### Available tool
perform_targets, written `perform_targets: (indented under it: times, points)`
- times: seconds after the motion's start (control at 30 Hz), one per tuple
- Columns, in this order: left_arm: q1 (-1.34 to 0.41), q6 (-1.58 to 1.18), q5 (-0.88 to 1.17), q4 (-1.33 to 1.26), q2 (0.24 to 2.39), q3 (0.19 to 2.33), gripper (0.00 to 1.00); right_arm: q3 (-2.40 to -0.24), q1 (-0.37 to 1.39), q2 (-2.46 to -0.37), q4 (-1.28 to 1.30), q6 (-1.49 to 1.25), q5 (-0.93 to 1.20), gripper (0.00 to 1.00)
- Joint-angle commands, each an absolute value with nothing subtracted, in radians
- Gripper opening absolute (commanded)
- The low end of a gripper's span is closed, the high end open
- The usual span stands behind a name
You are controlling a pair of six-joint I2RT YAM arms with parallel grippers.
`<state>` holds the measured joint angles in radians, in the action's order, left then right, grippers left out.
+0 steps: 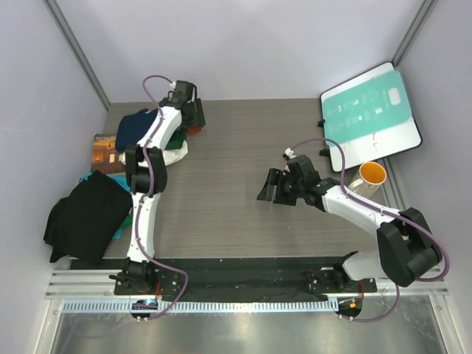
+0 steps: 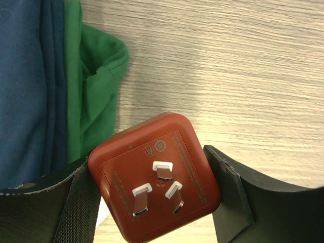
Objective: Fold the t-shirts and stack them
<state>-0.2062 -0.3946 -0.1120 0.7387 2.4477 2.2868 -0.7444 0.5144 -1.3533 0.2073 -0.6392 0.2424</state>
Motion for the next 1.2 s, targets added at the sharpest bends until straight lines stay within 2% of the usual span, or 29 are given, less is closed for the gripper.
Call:
perform_targets:
  times: [0.0,0.5,0.8,0.87,0.97,1.0,1.03,1.17]
  points:
    - [-0.202,-0.402,-0.124,0.73,2.464,2.336,0.0,-0.724,0.508,-1.296,0.181,-0.638,0.244,0.71]
    - [-0.218,-0.423,-0.138,0.718,2.585,2.396,0.0,-0.707,0.497,-1.285,0.184,-0.65,0.236,0.72]
    - [-0.213,-0.466,-0.156,0.707,2.657,2.505,0.0,-0.707,0.495,-1.295,0.184,-0.652,0.238,0.72]
    - [-0.207,-0.476,-0.152,0.709,2.666,2.52,0.03,-0.706,0.495,-1.296,0.184,-0.65,0.238,0.72]
    - [-0.199,-0.483,-0.153,0.703,2.665,2.511,0.33,-0.707,0.495,-1.304,0.187,-0.652,0.238,0.72]
    - [-0.198,-0.483,-0.152,0.692,2.66,2.504,0.56,-0.707,0.494,-1.308,0.187,-0.65,0.239,0.72]
    - [-0.195,-0.479,-0.155,0.686,2.646,2.485,0.66,-0.709,0.495,-1.31,0.189,-0.652,0.242,0.72]
    - [-0.195,-0.468,-0.198,0.655,2.609,2.433,0.81,-0.707,0.495,-1.312,0.187,-0.661,0.247,0.72]
